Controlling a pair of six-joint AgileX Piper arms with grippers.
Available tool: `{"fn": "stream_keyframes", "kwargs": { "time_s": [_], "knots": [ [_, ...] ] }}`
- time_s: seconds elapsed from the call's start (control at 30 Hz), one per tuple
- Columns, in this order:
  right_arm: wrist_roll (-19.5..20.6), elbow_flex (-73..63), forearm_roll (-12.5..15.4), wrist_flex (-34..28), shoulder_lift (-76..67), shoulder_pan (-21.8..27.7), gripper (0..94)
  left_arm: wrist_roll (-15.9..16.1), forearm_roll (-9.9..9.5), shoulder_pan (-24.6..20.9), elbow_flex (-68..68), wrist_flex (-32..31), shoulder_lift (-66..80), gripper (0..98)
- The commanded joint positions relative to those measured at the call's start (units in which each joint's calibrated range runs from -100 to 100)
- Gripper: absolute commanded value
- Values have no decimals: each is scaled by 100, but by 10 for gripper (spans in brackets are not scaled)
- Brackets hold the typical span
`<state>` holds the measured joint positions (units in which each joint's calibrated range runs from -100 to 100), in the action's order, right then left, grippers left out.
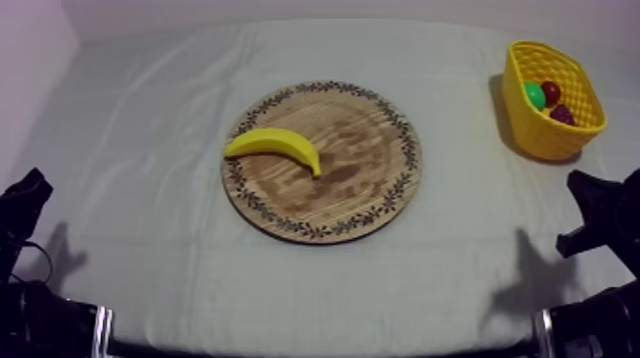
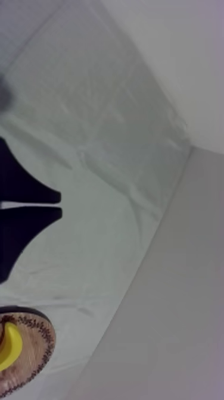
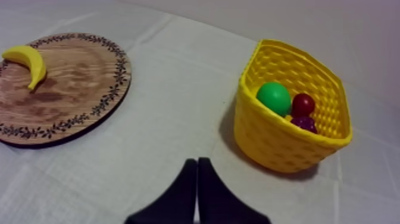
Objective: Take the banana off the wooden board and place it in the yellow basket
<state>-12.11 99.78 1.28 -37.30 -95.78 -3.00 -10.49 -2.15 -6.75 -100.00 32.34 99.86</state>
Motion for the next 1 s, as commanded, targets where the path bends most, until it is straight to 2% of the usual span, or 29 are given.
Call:
{"fn": "stream_keyframes", "kwargs": {
  "time_s": [0.0, 0.8, 0.97],
  "knots": [
    [3, -1, 2, -3, 3, 1, 3, 1, 3, -2, 0, 0, -4, 1],
    [-2, -1, 2, -3, 3, 1, 3, 1, 3, -2, 0, 0, -4, 1],
    [-255, -1, 2, -3, 3, 1, 7, 1, 3, -2, 0, 0, -4, 1]
  ]
}}
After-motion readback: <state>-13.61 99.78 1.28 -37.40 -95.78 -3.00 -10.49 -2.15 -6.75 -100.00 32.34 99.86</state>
